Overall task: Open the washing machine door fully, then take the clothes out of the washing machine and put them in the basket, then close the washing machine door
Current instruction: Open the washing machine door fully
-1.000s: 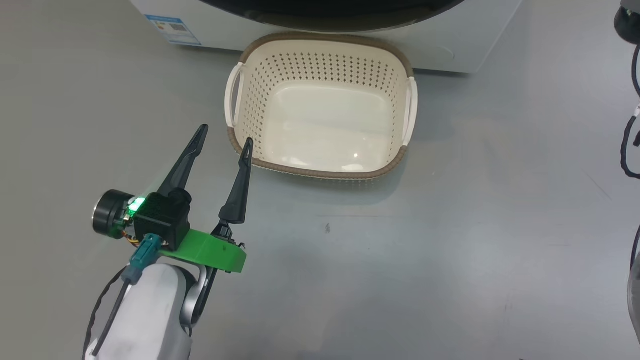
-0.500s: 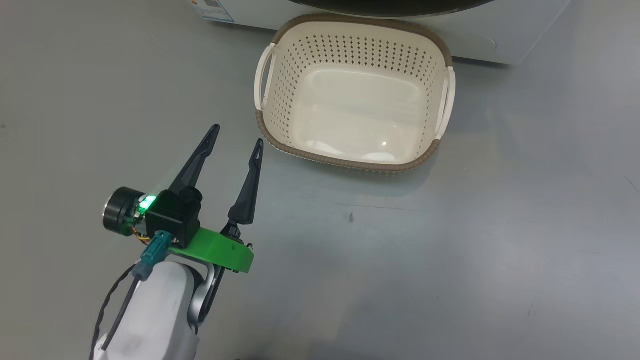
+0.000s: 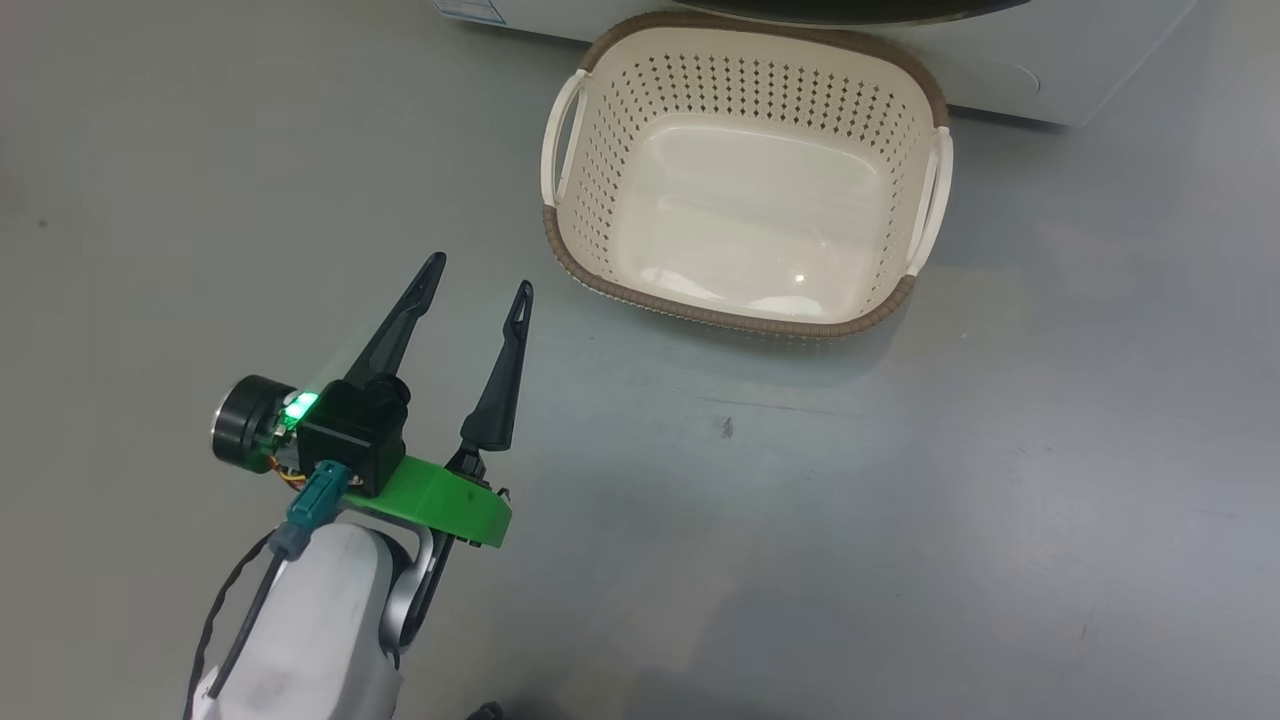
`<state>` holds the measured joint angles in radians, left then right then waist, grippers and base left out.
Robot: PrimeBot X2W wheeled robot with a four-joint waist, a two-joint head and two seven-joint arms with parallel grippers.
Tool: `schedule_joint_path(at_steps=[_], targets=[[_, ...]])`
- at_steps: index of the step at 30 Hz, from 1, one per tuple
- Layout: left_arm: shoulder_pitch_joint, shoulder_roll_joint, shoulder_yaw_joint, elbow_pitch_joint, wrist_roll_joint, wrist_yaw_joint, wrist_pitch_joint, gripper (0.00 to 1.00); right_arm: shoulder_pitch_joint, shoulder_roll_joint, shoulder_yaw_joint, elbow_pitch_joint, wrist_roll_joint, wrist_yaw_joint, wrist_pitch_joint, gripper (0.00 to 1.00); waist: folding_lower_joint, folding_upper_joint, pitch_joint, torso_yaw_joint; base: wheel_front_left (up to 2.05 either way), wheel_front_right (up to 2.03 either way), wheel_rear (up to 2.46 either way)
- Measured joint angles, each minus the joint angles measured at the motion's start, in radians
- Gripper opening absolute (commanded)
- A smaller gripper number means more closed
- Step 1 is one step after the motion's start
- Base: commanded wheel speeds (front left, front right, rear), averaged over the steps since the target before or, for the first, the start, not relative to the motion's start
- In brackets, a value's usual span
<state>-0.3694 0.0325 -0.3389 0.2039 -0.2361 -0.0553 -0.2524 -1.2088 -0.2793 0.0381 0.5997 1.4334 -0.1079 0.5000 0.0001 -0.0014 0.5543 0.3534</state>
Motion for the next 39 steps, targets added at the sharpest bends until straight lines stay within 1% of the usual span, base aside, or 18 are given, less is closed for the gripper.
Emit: schedule_joint_path(at_steps=[9,13,15,18,21,24,34,35,39], targets=[[0.0,-0.001,0.0,0.008,0.0,0.0,0.0,1.0,-0.012,-0.012,0.01,0.03,0.0,0.004,0.045,0.0,0.0,0.0,-0.003,0.006,0.0,0.0,0.0],[-0.001,-0.002,0.002,0.011,0.0,0.0,0.0,1.0,-0.012,-0.018,0.021,0.04,0.0,0.019,0.063,0.0,0.0,0.0,-0.006,0.004,0.0,0.0,0.0],[-0.001,-0.003,0.004,0.017,0.0,0.0,0.0,1.0,-0.012,-0.019,0.024,0.054,0.001,0.036,0.073,0.0,0.0,0.0,-0.01,0.003,0.0,0.0,0.0],[-0.001,-0.003,0.007,0.02,0.0,0.0,0.0,1.0,-0.009,-0.018,0.031,0.069,0.01,0.04,0.098,0.0,0.0,0.0,-0.02,-0.001,0.0,0.0,0.0],[-0.001,-0.003,0.013,0.021,0.0,0.0,0.0,1.0,-0.005,-0.006,0.033,0.079,0.027,0.047,0.117,0.0,0.0,0.0,-0.028,-0.008,0.0,0.0,0.0],[-0.001,-0.003,0.014,0.03,0.0,0.0,0.0,1.0,0.009,0.008,0.036,0.089,0.04,0.066,0.134,0.0,0.0,0.0,-0.037,-0.014,0.0,0.0,0.0],[0.001,-0.004,0.017,0.051,0.001,0.0,0.0,1.0,0.065,0.045,0.059,0.114,0.064,0.107,0.2,0.0,0.0,0.0,-0.078,-0.032,0.0,0.0,0.0],[0.001,-0.004,0.018,0.054,0.003,0.0,0.0,1.0,0.077,0.051,0.062,0.118,0.066,0.117,0.207,0.0,0.0,0.0,-0.087,-0.036,0.0,0.0,0.0],[0.002,-0.004,0.019,0.06,0.009,0.0,0.0,1.0,0.101,0.061,0.064,0.124,0.078,0.13,0.222,0.0,0.0,0.0,-0.105,-0.044,0.0,0.0,0.0]])
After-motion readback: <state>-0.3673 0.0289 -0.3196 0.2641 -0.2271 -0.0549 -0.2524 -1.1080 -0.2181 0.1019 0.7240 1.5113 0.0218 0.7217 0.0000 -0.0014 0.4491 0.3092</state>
